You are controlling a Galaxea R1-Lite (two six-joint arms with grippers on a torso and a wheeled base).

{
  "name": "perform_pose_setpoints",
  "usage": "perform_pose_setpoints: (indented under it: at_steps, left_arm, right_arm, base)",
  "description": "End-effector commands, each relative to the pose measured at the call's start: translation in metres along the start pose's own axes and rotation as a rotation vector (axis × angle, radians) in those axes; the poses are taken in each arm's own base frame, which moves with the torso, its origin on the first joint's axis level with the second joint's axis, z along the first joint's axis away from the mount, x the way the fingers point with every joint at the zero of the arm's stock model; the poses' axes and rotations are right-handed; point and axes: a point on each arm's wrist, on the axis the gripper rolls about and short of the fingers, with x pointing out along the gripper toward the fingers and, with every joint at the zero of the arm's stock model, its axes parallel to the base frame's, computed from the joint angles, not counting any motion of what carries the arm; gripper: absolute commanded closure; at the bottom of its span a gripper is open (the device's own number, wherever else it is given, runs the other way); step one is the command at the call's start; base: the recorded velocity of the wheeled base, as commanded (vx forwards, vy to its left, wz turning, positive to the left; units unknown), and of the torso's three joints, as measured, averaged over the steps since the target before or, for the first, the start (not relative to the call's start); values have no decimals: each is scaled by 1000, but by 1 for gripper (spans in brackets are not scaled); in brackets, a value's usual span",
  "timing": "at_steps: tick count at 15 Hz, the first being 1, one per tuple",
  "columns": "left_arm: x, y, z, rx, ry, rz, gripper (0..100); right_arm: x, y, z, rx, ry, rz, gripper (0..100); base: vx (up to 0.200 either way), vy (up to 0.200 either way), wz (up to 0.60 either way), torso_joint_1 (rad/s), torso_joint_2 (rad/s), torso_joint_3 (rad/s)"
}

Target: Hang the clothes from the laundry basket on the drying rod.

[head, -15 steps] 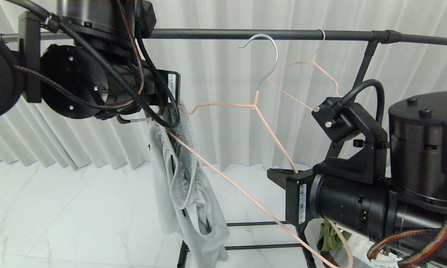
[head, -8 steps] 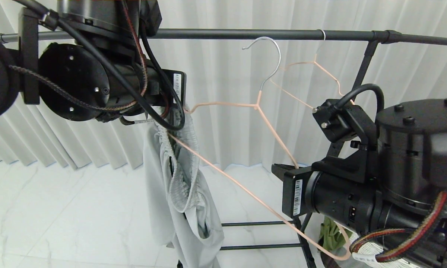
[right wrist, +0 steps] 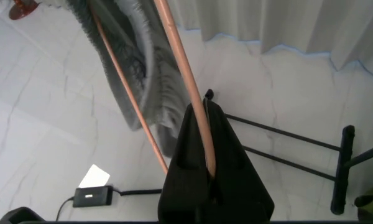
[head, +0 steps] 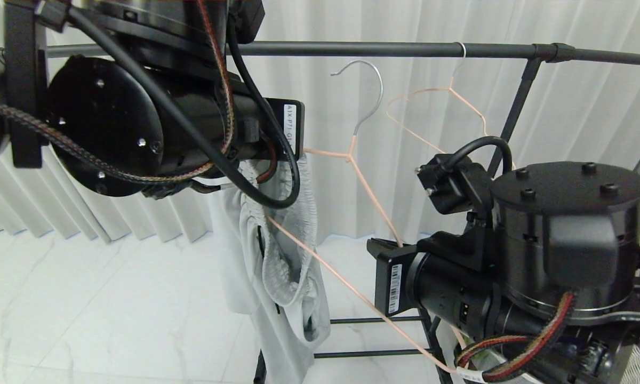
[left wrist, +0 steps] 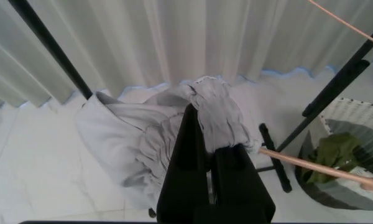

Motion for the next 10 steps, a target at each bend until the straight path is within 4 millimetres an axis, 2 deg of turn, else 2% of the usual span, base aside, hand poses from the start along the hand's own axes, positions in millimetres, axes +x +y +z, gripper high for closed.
perform_pose_setpoints:
  at_steps: [1, 6, 10]
  left_arm:
    - [-4, -1, 1, -3, -5, -13, 100]
    - [-29, -27, 1, -28, -25, -135, 100]
    - [-41, -26, 2, -74, -35, -169, 100]
  right_arm:
    - [3, 1, -2, -1, 3, 1, 100]
    - [14, 6, -5, 12, -24, 15, 100]
    - [16, 1, -2, 23, -35, -3, 100]
  base:
    - [0, 0, 0, 0, 0, 0]
    - [0, 0, 0, 0, 0, 0]
    - [0, 0, 0, 0, 0, 0]
